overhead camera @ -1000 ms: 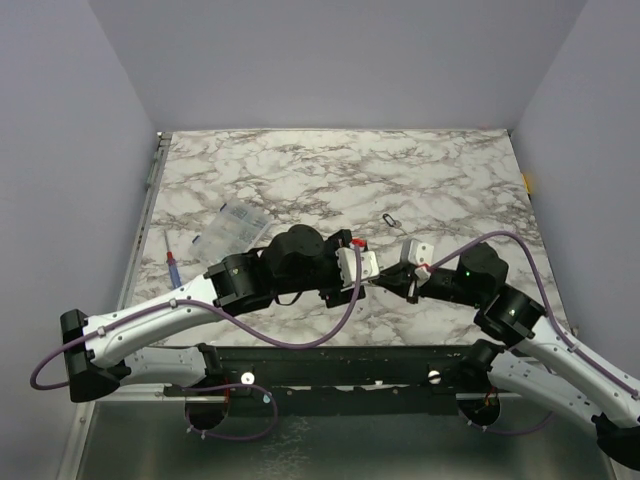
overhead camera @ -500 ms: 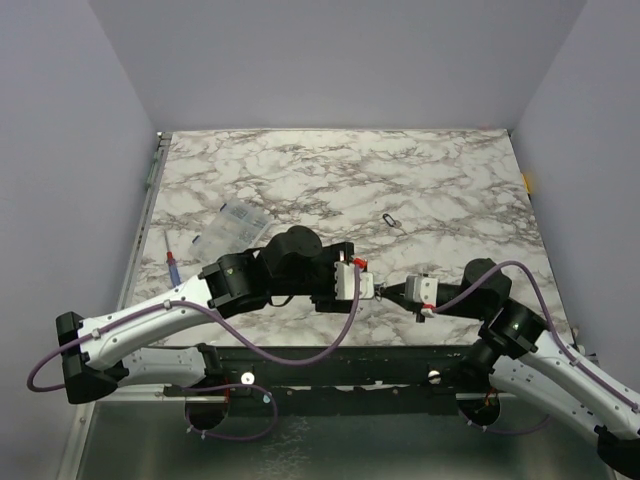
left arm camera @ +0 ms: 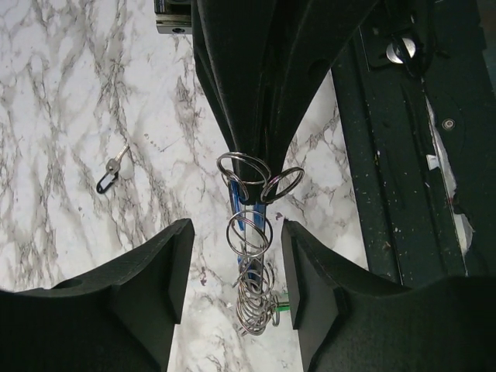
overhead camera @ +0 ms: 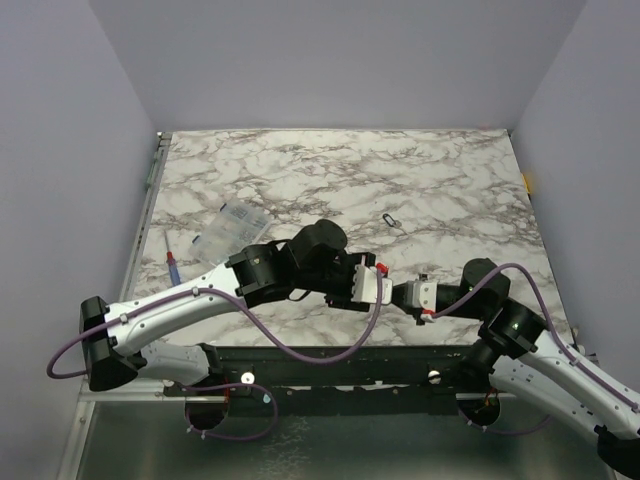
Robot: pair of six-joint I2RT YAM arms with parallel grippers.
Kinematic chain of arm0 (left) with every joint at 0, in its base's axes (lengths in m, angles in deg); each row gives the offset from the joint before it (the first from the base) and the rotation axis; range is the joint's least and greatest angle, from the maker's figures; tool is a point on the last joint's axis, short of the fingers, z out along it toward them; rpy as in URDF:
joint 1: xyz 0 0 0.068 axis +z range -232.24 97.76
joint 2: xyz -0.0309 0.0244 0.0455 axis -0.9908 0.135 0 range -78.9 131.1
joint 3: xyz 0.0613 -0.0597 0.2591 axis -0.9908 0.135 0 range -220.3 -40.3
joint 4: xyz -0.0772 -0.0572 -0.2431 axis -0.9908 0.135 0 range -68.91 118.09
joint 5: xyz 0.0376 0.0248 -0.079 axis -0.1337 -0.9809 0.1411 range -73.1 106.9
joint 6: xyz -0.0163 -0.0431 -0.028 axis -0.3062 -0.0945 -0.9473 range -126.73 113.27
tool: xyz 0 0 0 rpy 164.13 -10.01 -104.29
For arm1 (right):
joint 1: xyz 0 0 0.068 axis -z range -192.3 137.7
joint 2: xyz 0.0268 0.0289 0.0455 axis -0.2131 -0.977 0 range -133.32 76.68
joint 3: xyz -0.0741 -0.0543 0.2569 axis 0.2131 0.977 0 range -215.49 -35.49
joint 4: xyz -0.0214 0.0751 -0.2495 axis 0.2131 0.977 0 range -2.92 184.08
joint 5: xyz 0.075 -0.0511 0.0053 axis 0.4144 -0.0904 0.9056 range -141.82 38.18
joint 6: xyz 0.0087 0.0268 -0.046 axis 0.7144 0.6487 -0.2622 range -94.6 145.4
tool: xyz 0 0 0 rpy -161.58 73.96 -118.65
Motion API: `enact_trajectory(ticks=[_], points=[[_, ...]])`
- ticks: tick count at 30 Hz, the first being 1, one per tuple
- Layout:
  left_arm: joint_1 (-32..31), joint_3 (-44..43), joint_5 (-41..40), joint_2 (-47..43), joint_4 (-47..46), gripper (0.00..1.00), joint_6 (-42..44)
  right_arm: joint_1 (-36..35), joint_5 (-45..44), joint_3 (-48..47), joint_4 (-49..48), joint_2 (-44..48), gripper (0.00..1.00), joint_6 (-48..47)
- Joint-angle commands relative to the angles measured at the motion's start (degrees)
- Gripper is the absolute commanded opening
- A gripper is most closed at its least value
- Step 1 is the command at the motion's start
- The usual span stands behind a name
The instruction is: Put the keys on the keyring
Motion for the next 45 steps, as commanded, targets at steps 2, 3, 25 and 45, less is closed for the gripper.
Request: enact_trajectory(ticks=[2,3,25,45], points=[[0.0,-3.2,3.0,2.2,3.1,0.52,2.4,-0.4,1.3,-1.0,0.6,0.7,0.01,-1.2],[0.0,-3.5,3.0,2.4,3.5,0.51,2.5,-0.4,1.3,-1.0,0.7,0.8,0.01,-1.3],[0.8,-6.7,-0.9,-1.8,6.2,0.74,-8.8,-0.4,-0.6,-0.1,2.0,2.9,0.01,-4.7],[9.5,-11.5,25.8,9.1,11.0,0.56,-14.2,-0.4,-1.8,1.2,8.9,7.4,0.01,-16.2]])
